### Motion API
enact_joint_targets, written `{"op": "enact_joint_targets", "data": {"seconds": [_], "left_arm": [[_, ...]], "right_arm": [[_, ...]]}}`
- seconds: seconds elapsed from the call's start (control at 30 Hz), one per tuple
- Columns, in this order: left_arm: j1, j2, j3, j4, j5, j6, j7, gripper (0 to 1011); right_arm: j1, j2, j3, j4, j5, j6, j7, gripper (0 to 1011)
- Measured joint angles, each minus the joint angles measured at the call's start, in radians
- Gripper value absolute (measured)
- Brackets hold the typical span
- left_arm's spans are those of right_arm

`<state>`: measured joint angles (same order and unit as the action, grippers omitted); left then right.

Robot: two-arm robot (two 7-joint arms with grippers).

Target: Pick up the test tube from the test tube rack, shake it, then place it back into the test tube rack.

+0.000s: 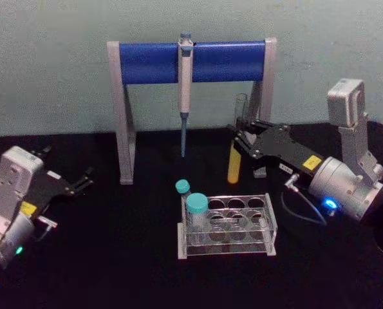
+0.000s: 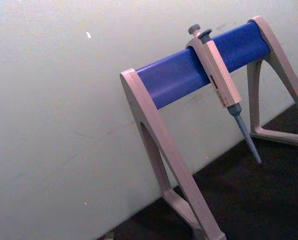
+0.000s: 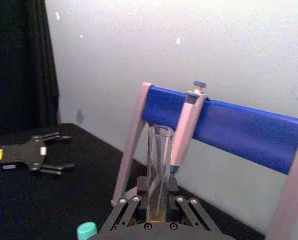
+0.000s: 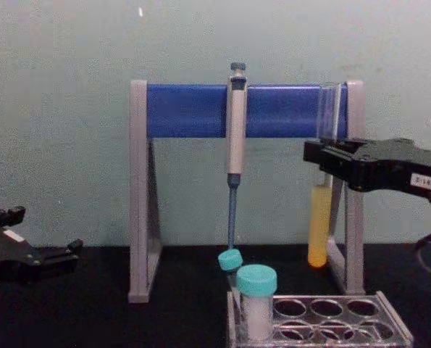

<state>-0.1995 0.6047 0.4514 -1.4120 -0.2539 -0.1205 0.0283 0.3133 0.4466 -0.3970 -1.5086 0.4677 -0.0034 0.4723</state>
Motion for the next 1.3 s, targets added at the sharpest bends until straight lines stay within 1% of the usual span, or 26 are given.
{"op": "enact_joint_targets", "data": {"seconds": [0.3, 0.7, 0.9, 1.17, 1.3], "left_arm": [[0.000, 0.000, 0.000, 0.000, 0.000, 0.000, 0.000, 1010], [0.000, 0.000, 0.000, 0.000, 0.000, 0.000, 0.000, 1010], [0.000, 0.000, 0.000, 0.000, 0.000, 0.000, 0.000, 1010], [0.000, 0.000, 0.000, 0.000, 0.000, 0.000, 0.000, 1010], [0.000, 0.000, 0.000, 0.000, 0.000, 0.000, 0.000, 1010]], "right_arm": [[-0.006, -0.004, 0.016, 0.006, -0.015, -0.003, -0.015, 238], [-0.022, -0.003, 0.032, -0.010, -0.025, 0.000, -0.022, 238], [-0.035, 0.002, 0.046, -0.025, -0.028, 0.000, -0.030, 238], [-0.082, 0.027, 0.075, -0.077, -0.028, 0.011, -0.046, 238], [-0.124, 0.046, 0.091, -0.124, -0.026, 0.021, -0.054, 238]]}}
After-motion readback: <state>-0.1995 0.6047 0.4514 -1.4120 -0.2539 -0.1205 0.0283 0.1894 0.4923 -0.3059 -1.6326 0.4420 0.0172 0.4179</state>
